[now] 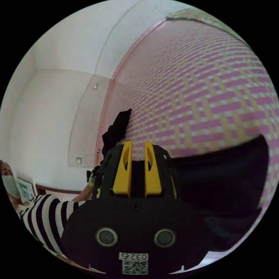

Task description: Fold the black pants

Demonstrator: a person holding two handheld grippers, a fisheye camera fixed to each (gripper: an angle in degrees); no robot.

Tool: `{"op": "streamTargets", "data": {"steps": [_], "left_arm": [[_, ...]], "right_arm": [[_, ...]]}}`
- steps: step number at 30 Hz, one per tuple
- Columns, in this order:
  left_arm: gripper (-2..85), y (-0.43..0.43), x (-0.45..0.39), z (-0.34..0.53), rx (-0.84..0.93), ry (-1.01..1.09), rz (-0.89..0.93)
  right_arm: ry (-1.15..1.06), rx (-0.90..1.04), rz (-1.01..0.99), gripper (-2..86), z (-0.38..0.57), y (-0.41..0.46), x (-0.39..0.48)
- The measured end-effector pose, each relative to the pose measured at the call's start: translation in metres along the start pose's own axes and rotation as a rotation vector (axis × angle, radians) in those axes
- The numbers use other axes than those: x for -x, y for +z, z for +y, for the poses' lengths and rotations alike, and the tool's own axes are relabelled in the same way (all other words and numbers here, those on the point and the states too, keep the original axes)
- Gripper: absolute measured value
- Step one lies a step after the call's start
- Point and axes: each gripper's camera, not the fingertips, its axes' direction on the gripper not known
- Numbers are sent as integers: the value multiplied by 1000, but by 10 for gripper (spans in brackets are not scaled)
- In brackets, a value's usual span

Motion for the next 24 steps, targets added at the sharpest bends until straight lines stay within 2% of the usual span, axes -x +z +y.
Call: {"op": "streamTargets", "data": {"steps": [5, 7, 11, 14, 17, 20, 21, 22, 23, 24], "left_arm": [[-12, 11, -42, -59, 21, -14, -9], [-12, 7, -54, -86, 29, -30, -9], [-12, -1, -70, -114, 53, -5, 9], [-11, -9, -77, -128, 87, 4, 8], [-11, -23, -81, -133, 91, 3, 28], [-11, -38, -84, -135, 103, -2, 38], [-11, -43, -85, -134, 110, -5, 51], [-11, -47, -86, -134, 115, -13, 68], [-11, -50, -87, -133, 115, -16, 80], [-11, -55, -90, -131, 111, -17, 108]], "right_arm": [[112, 136, -88, 105, -61, 144, 1], [138, 194, -63, 118, -83, 209, 2], [195, 227, -5, 127, -106, 284, 0], [214, 240, 78, 57, -117, 327, -7], [52, 116, 109, 28, -122, 333, 16], [-298, 24, 275, 22, -108, 337, 92], [-490, 9, 337, 24, -91, 345, 132], [-673, 35, 399, 27, -70, 363, 170], [-753, 71, 420, 30, -59, 375, 187], [-865, 190, 439, 43, -39, 407, 210]]}}
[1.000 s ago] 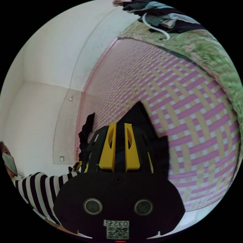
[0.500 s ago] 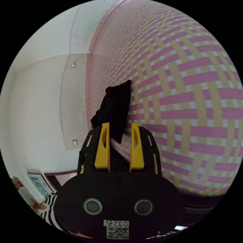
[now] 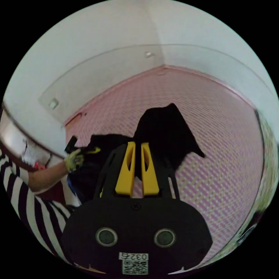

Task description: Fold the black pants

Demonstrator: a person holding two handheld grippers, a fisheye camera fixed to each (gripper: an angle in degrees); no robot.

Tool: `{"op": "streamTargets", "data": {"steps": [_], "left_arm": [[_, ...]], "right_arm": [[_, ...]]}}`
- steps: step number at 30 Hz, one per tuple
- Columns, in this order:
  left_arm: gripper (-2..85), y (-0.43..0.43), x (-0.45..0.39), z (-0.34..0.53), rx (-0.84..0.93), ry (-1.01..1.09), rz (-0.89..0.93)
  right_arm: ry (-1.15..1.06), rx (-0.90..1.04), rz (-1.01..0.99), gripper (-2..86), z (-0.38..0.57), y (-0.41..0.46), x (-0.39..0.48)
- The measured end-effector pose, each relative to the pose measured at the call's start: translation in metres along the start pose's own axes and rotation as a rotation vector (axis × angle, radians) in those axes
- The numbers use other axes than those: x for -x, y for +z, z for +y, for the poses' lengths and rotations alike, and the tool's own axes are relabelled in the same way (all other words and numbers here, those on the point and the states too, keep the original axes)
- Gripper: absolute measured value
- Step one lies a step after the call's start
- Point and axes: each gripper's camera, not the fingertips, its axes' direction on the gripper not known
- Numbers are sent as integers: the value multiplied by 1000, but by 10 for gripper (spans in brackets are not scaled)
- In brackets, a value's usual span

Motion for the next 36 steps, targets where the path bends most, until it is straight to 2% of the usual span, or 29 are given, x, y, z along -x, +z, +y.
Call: {"op": "streamTargets", "data": {"steps": [4, 8, 10, 13, 15, 18, 21, 24, 30, 32, 34, 36], "left_arm": [[-11, -15, -9, 5, 1, -11, 45], [-11, -26, -15, 9, 18, -21, 69], [-10, -30, -23, 12, 38, -4, 54], [-9, -34, -33, 15, 48, 16, 35], [-9, -37, -38, 16, 50, 22, 37], [-9, -42, -43, 19, 54, 31, 54], [-9, -46, -48, 23, 50, 34, 66], [-9, -49, -52, 27, 45, 33, 77], [-9, -48, -61, 34, 51, 52, 94], [-9, -47, -63, 35, 51, 51, 100], [-9, -46, -66, 38, 53, 55, 103], [-9, -44, -68, 40, 57, 64, 103]], "right_arm": [[-95, 380, -256, 102, 7, 113, 79], [22, 378, -436, 99, 54, 169, 83], [180, 307, -551, 93, 89, 186, 59], [343, 268, -454, 95, 130, 199, 24], [376, 247, -379, 98, 142, 204, 9], [261, 280, -220, 102, 138, 219, 14], [251, 304, -203, 104, 131, 243, 13], [277, 238, -227, 100, 121, 254, 5], [-35, 290, -120, 100, 54, 284, 36], [-201, 339, -124, 101, 37, 297, 53], [-452, 441, -53, 104, 22, 312, 82], [-605, 500, -4, 110, 13, 318, 100]]}}
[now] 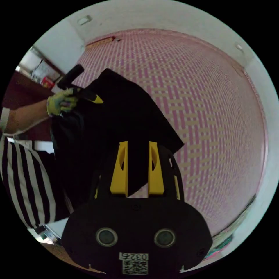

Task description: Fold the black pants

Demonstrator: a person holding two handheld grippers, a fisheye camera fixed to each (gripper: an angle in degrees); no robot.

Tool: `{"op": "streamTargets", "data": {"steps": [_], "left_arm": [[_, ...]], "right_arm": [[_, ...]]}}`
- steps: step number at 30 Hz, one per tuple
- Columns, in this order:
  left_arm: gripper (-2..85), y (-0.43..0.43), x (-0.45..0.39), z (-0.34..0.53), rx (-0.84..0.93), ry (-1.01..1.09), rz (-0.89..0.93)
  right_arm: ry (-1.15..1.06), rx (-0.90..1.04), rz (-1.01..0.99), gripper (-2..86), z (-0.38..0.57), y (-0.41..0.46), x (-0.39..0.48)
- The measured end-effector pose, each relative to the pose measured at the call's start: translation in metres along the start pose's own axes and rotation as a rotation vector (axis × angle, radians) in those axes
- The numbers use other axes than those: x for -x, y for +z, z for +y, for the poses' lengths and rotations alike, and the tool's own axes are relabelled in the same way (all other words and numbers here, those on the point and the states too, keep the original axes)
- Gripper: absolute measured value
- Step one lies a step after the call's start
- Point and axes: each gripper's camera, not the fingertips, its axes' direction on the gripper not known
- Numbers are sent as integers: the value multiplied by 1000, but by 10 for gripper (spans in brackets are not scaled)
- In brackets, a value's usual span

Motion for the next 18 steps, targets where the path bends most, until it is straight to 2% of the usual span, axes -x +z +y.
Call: {"op": "streamTargets", "data": {"steps": [4, 8, 12, 14, 18], "left_arm": [[-9, 8, -4, 2, 8, 22, 3], [-9, 16, -6, 4, 4, 35, 19], [-9, 27, -9, 6, -2, 35, 19], [-9, 32, -10, 7, -6, 32, 18], [-9, 44, -11, 10, -49, 0, 27]], "right_arm": [[-312, 238, 34, 130, -41, 1, 27], [-491, 336, 53, 118, -64, -4, 54], [-474, 449, -67, 5, -78, -4, 56], [-377, 389, -105, -4, -75, -24, 44], [32, -37, -369, -9, -23, -140, -18]]}}
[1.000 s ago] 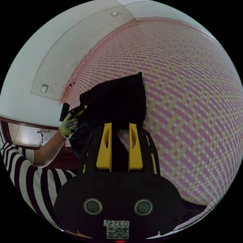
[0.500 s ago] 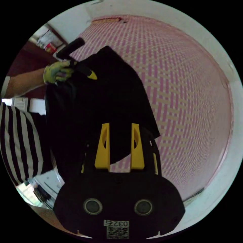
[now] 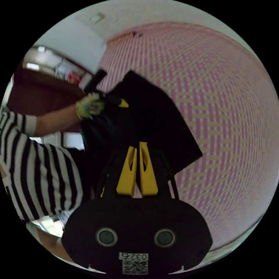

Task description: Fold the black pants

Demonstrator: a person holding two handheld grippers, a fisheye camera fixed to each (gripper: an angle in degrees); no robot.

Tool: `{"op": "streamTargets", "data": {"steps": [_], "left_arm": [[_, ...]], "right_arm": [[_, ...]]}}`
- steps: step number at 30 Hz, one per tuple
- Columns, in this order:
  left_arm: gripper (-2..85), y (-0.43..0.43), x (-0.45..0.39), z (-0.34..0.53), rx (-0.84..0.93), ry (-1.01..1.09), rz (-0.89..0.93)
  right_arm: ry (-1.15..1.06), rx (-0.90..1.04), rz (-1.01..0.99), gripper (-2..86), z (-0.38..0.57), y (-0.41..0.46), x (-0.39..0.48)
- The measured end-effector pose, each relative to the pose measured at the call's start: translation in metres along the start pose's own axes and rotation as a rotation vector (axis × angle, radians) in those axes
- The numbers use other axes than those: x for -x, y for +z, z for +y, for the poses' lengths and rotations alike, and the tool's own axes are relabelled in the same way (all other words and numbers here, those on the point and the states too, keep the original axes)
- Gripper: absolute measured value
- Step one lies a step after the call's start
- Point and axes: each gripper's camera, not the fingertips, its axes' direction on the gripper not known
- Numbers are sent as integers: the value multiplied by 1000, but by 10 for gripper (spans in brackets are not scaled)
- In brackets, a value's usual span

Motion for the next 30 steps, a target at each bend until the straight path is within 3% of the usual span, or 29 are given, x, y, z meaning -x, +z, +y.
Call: {"op": "streamTargets", "data": {"steps": [5, 7, 13, 20, 24, 26, 28, 30], "left_arm": [[-9, 21, -13, 5, -60, -40, -94], [-9, 34, -22, 9, -97, -55, -159], [-9, 66, -39, 19, -198, -110, -263], [-9, 109, -70, -8, -118, -48, -452], [-9, 138, -81, -35, -16, -9, -486], [-9, 158, -81, -48, 45, -2, -436], [-9, 193, -83, -62, 128, 5, -386], [-9, 214, -91, -68, 163, 22, -394]], "right_arm": [[285, -556, -187, -10, 156, -156, 6], [396, -782, -137, -10, 249, -213, 31], [785, -1141, 14, -10, 461, -274, 97], [882, -1131, 41, -9, 540, -332, 175], [900, -1181, -49, -6, 577, -390, 200], [1024, -1130, -55, 1, 602, -399, 179], [1341, -1009, -67, 42, 649, -375, 119], [1509, -994, -149, 73, 684, -345, 84]]}}
